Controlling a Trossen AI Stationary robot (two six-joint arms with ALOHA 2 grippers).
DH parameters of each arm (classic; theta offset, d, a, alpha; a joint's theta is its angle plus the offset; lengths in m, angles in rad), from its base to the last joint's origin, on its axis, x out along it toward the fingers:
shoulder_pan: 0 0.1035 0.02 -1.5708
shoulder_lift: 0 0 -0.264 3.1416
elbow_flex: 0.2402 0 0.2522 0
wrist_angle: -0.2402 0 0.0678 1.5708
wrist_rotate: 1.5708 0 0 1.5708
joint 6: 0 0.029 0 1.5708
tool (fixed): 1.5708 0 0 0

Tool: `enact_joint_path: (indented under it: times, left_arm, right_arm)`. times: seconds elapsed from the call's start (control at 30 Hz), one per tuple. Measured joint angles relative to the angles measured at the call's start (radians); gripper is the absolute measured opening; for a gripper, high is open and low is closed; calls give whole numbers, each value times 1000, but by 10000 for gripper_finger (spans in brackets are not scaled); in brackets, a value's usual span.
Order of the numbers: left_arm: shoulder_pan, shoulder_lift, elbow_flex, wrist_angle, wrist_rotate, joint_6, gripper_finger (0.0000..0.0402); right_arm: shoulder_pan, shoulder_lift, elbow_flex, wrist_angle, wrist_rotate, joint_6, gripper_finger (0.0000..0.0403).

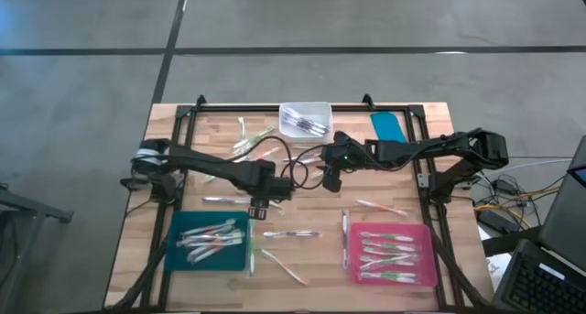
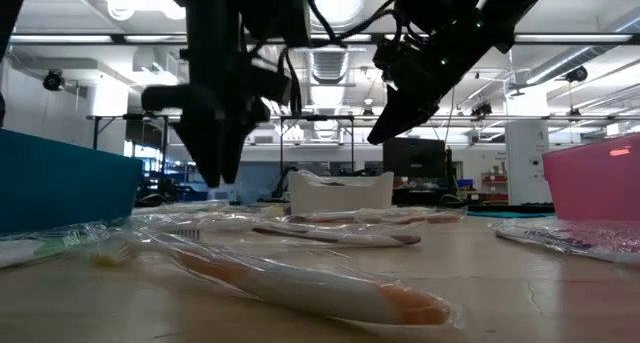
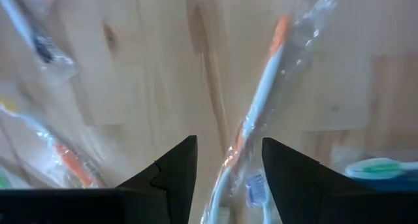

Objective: Pick & Place Toothbrushes
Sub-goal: Put the orange toothbrush into the blue bin

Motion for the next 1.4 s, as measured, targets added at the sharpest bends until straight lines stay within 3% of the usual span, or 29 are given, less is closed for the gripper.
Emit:
enact_joint_path:
  times: [0.33,0.63,1.07,1.3,1.4]
  left_arm:
    - [8,91,0,7,8,42,177]
    - [8,91,0,33,72,57,169]
    - [8,158,3,47,111,95,98]
    - [8,140,11,37,106,119,25]
    - [8,109,35,23,76,120,22]
  right_arm:
    - [0,1,0,-25,0,-9,174]
    - [0,1,0,-25,0,-7,158]
    - [0,1,0,-29,0,-6,130]
    - [0,1,0,-63,0,-6,114]
    - [0,1,0,-65,0,-6,107]
